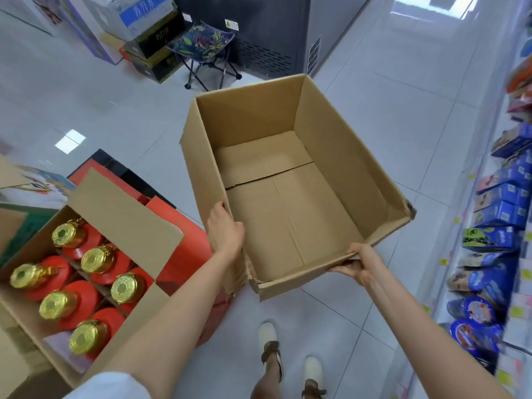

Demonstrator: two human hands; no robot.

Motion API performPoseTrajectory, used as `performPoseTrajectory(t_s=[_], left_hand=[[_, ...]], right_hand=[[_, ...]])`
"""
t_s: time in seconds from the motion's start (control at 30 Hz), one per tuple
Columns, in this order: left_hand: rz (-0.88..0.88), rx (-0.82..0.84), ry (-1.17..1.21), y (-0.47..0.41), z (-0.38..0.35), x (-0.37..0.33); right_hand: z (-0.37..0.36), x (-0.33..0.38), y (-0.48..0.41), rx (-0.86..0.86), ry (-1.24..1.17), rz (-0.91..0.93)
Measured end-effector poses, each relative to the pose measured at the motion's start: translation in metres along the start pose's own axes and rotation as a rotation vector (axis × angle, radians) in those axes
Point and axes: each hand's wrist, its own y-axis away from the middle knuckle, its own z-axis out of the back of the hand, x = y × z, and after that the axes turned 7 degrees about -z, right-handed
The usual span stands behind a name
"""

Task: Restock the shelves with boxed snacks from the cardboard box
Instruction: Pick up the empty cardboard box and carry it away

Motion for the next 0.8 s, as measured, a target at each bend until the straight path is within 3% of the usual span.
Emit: performPoseTrajectory(t_s=[0.1,0.3,0.5,0.63,0.8], left_hand=[[0.096,0.087,-0.124,0.011,-0.015,0.011],[0.213,0.204,-0.072,-0.006,-0.023,0.001],[0.012,0.059,0.069,-0.014,-0.009,-0.028],[0.067,0.023,0.266,-0.029,-0.018,-0.016],[0.180,0.024,0.398,-0.049,-0.045,0.008]], right_hand=[[-0.015,0.020,-0.015,-0.002,0.049,0.104],[-0.038,0.056,-0.022,0.016,0.106,0.196],[-0.058,0.084,-0.007,0.057,0.179,0.249],[-0.091,0.067,-0.025,-0.028,0.318,0.319],[-0.123,0.009,-0.057,-0.030,0.330,0.206]])
